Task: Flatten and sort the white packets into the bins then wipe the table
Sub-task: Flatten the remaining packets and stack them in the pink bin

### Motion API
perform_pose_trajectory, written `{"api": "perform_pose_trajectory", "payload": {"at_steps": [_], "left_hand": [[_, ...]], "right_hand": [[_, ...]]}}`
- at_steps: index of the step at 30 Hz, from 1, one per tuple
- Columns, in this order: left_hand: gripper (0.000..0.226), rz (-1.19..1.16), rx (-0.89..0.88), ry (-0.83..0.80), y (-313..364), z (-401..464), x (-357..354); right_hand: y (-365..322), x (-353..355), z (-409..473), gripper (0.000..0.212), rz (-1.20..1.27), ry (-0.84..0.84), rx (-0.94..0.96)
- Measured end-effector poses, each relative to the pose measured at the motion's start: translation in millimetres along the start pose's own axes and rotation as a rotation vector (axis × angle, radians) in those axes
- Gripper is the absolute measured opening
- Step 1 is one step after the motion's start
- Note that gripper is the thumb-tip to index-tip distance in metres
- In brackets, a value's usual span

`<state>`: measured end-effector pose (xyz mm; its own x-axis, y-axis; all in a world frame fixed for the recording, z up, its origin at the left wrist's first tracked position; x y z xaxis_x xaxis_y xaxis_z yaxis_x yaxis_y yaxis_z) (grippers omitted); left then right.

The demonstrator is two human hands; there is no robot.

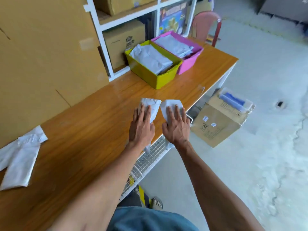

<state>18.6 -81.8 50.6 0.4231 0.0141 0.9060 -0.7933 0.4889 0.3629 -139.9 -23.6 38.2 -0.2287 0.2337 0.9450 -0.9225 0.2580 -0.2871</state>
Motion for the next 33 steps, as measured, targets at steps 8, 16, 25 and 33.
{"api": "perform_pose_trajectory", "payload": {"at_steps": [8, 16, 25, 33], "left_hand": [[0.078, -0.063, -0.156, -0.089, 77, 62, -58], [0.079, -0.109, -0.210, -0.087, 130, 153, -121], [0.076, -0.197, -0.218, -0.020, 187, 307, -151], [0.078, -0.167, -0.046, 0.053, 201, 429, -147]], "right_hand": [[97, 24, 17, 0.072, -0.033, 0.041, -0.180], [179, 29, 84, 0.072, -0.060, 0.062, -0.255], [255, 58, 227, 0.070, -0.104, 0.102, -0.232], [275, 84, 365, 0.073, -0.089, 0.131, -0.155]]}}
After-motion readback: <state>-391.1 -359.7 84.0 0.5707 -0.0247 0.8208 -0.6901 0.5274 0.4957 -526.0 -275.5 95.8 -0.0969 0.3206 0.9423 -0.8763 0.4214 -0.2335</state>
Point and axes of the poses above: each hand's wrist, its own z-axis towards the middle knuckle, its own x-axis out of the back of the hand, y = z × x, the point moved 2 cm from there along z, towards the middle knuckle, and after that the axes turned 4 degrees about x, right-handed, at the moved point
